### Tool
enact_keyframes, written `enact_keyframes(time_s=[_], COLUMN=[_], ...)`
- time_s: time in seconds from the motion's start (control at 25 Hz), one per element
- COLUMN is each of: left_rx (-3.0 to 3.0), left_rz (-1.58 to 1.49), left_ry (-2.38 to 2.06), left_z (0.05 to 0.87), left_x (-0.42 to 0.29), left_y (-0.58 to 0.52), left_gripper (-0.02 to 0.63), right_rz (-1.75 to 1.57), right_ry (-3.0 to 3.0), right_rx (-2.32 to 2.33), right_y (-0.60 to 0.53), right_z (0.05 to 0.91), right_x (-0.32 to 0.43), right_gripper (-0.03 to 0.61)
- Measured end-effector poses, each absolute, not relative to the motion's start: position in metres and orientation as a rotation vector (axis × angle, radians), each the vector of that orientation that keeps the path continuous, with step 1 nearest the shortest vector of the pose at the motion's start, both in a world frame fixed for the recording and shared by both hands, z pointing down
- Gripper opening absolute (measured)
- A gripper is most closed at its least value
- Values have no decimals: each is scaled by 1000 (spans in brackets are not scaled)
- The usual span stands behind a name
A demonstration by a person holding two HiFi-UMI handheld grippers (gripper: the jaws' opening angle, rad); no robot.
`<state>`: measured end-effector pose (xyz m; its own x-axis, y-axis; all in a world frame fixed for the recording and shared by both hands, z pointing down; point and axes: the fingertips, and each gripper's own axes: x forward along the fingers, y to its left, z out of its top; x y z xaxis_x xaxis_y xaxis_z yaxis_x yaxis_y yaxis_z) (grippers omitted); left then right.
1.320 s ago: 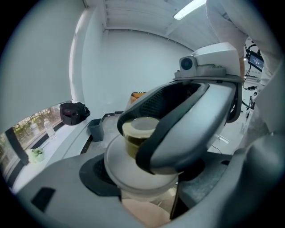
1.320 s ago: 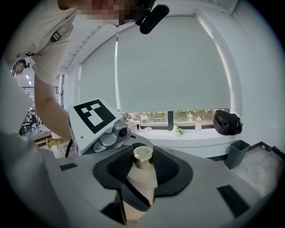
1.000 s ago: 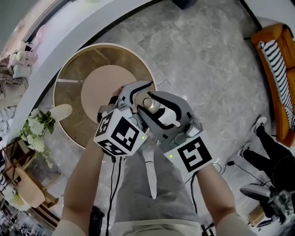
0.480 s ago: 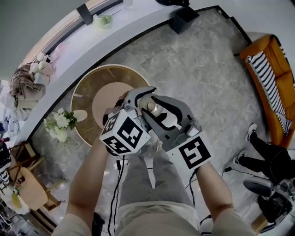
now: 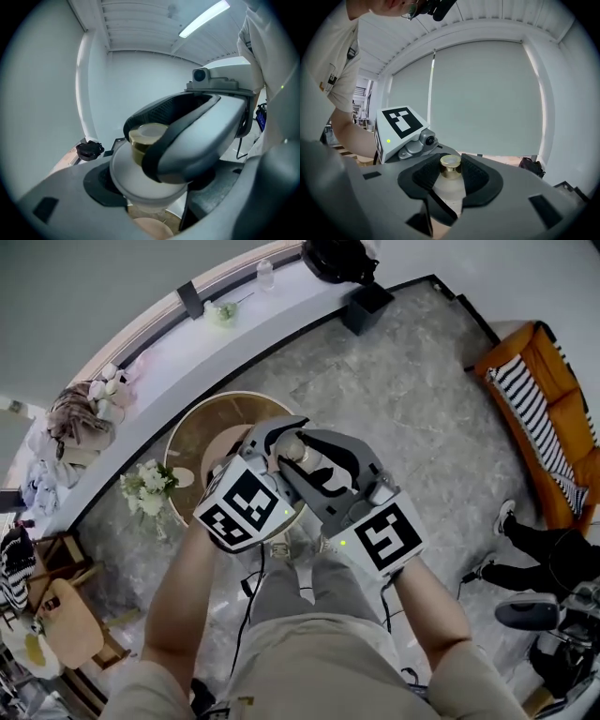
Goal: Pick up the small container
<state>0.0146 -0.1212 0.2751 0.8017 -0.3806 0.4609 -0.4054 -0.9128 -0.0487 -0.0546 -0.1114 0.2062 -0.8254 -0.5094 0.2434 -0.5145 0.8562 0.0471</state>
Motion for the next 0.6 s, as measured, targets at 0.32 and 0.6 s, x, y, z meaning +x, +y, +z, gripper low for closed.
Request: enact_keyframes(time_s=[0.32, 0.6], left_rx=[2922, 2966], left_rz=[767, 799], left_ry=[-732, -805], left_z=[195, 140], left_x=[20, 17], left_y=[-105, -75], left_gripper=[336, 335], right_rz=[-2, -111], right_ry=[-2822, -2849], right_rx=[748, 696], right_y=[-90, -54], right_z=[123, 68], right_x=[-47, -50], right_gripper=[137, 137])
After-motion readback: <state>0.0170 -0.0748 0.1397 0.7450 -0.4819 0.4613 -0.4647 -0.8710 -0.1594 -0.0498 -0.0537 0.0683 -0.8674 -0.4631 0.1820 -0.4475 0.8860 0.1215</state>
